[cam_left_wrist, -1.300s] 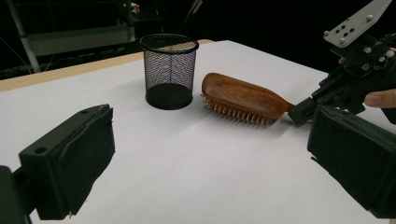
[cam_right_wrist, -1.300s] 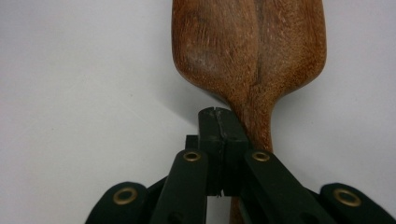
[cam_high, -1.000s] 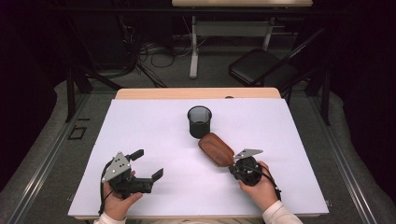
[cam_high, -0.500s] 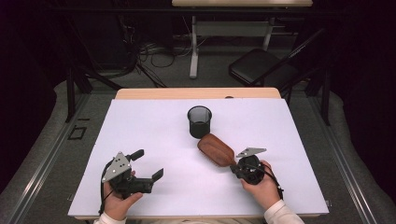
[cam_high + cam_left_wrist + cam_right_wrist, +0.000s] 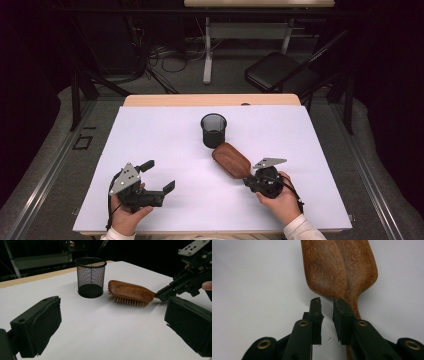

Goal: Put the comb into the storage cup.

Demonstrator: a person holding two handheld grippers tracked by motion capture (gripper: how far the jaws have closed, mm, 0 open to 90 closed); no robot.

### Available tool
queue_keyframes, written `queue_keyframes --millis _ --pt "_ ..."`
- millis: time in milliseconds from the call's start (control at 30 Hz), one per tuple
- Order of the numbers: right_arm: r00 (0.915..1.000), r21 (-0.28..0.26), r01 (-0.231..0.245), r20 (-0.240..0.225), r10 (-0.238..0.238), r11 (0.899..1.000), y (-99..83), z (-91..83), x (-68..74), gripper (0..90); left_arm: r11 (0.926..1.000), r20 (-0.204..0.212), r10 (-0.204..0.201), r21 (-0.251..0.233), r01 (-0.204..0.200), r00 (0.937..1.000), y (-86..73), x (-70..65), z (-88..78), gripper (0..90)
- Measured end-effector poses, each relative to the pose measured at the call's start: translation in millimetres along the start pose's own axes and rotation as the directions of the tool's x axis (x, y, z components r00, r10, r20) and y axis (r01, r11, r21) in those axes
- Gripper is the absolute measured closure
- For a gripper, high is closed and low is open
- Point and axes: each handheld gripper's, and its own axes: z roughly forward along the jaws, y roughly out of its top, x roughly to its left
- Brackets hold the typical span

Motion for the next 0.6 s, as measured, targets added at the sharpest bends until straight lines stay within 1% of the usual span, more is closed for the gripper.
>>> queue_keyframes --millis 167,200,367,467,600 --pt "0.9999 -0.020 0.002 -0.010 -0.002 1.000 2.2 -4.0 0.3 72.8 1.0000 0.000 0.000 0.001 0.000 1.0000 -0.2 0.1 0.2 0.8" --pt "0.9999 -0.028 0.001 -0.011 -0.002 1.000 3.0 -4.9 0.6 71.7 1.0000 0.007 0.000 0.004 0.000 1.0000 -0.3 0.5 0.3 0.8" --pt "0.9998 -0.058 0.018 -0.012 -0.018 0.998 5.7 -7.1 1.9 63.5 1.0000 0.007 0.000 0.004 0.000 1.0000 -0.4 0.5 0.5 0.8" --pt "0.9996 -0.067 0.026 -0.009 -0.027 0.997 6.1 -7.8 2.7 59.9 1.0000 0.000 -0.002 0.004 0.002 1.0000 -0.5 0.3 0.5 0.8" --pt "0.9989 -0.084 0.047 -0.003 -0.048 0.995 6.6 -7.4 2.8 54.4 1.0000 0.007 0.000 0.005 0.000 1.0000 -0.5 0.5 0.5 0.8"
